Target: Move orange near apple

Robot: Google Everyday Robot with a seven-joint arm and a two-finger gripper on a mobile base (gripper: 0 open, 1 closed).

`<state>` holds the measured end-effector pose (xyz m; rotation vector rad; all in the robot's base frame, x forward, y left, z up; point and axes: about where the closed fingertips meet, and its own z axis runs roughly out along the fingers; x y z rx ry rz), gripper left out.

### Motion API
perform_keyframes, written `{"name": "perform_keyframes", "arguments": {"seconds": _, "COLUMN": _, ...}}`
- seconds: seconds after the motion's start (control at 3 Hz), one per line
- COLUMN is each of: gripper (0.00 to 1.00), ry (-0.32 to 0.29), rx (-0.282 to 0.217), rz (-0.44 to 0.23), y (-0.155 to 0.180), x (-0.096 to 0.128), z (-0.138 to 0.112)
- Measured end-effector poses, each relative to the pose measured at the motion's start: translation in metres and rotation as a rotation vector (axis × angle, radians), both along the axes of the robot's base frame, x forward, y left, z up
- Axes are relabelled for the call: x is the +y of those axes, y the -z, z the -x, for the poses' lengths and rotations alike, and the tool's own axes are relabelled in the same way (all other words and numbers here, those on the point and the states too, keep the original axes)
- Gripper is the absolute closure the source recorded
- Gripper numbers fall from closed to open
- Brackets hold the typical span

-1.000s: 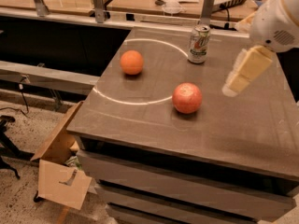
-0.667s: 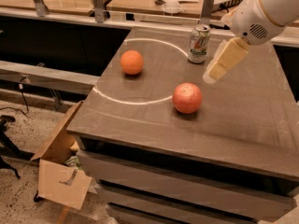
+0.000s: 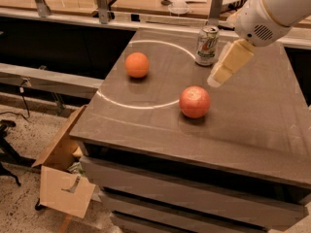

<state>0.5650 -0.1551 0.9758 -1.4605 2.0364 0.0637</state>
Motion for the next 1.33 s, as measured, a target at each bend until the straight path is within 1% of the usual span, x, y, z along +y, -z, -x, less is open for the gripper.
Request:
{"name": "perform_keyframes", "arguments": {"seconds": 0.33, "gripper": 0.0, "ry": -0.032, "rx": 0.02, "rz": -0.069, "y": 0.011, "x": 0.036, "z": -0.017}}
{"name": "perform_keyframes", "arguments": {"seconds": 0.67, "gripper": 0.0, "ry": -0.08, "rx": 0.021, "rz": -0.154, "y": 0.024, "x": 0.094, "z": -0.048}}
{"name": "perform_keyframes", "arguments": {"seconds": 1.0, "gripper": 0.0, "ry": -0.104, "rx": 0.013, "rz": -0.18, "y": 0.033, "x": 0.129, "z": -0.064}}
{"name": "perform_keyframes", "arguments": {"seconds": 1.33, "gripper": 0.0, "ry": -0.103, "rx": 0.024, "rz": -0.184, "y": 0.061, "x": 0.171, "z": -0.104}}
